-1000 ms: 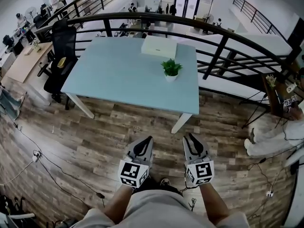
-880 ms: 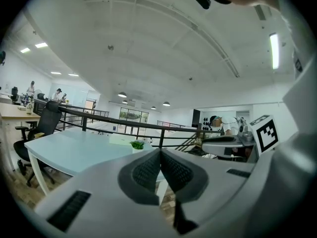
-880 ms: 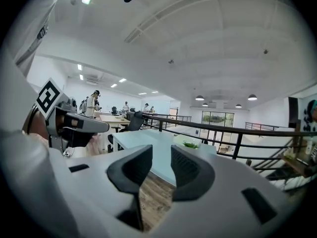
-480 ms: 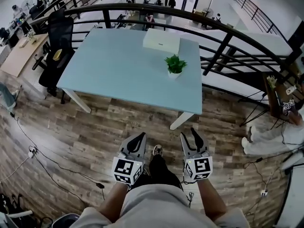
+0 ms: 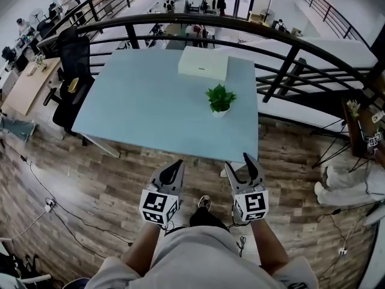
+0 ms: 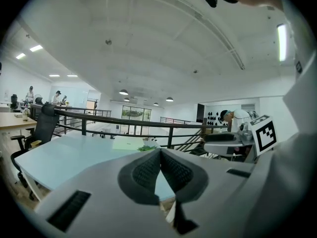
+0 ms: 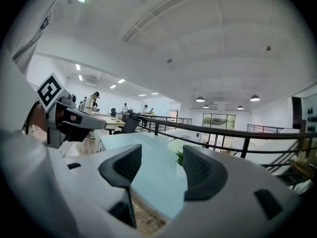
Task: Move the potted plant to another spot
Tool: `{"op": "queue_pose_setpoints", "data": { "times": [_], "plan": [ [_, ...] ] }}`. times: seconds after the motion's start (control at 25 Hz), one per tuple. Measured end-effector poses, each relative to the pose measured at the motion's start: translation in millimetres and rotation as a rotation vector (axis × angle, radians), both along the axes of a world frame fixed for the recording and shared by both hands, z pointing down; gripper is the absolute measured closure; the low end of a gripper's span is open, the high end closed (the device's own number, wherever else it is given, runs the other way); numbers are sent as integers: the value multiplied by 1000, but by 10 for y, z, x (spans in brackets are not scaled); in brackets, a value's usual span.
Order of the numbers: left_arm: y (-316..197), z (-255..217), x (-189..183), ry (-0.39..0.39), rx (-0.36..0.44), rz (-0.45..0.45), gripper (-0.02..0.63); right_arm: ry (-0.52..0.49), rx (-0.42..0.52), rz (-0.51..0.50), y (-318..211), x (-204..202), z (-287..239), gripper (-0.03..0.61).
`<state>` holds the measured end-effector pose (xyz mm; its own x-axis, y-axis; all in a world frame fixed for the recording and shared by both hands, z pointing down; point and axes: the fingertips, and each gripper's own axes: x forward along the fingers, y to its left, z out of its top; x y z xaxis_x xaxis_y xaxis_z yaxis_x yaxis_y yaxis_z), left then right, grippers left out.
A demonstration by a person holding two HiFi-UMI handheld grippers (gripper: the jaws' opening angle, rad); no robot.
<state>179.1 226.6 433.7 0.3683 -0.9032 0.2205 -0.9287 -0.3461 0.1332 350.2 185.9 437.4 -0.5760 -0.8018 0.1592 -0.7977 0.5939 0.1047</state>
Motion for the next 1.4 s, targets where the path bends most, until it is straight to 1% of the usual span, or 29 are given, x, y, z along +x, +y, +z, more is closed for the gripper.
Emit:
{"op": "queue_pose_setpoints", "data": {
  "times": [0.08, 0.2, 0.32, 0.4, 0.6, 0.72, 0.84, 1.04, 1.16, 1.32, 1.4],
  "plan": [
    [-233, -5, -1, -14, -4, -15, 601, -13, -5, -6, -214, 34, 5, 319],
    [-526, 58, 29, -25, -23, -23, 601, -25, -14, -15, -452, 69, 69, 311],
    [-756, 141, 147, -23, -48, -15, 601, -18, -30, -21, -664, 150, 159, 307],
    [-883, 188, 215, -26, -72, -5, 601, -20, -42, -23, -799, 188, 187, 293],
    [-1158, 333, 311, -42, -120, 29, 601, -30, -77, 2, -1036, 310, 349, 284],
    [-1372, 380, 288, -41, -133, 42, 601, -26, -107, 15, -1195, 322, 457, 279],
    [-1631, 492, 201, -32, -154, 53, 601, -4, -116, 29, -1355, 298, 548, 267],
    [-2161, 629, 112, -41, -163, 120, 601, 37, -141, 67, -1680, 302, 694, 251],
    [-2523, 741, -9, -52, -175, 154, 601, 77, -142, 51, -1941, 183, 773, 222],
    [-2853, 1013, -76, -87, -228, 238, 601, 101, -201, 49, -2163, 80, 884, 193],
    [-2974, 1139, -119, -96, -255, 272, 601, 133, -229, 42, -2242, 46, 976, 183]
  ]
}}
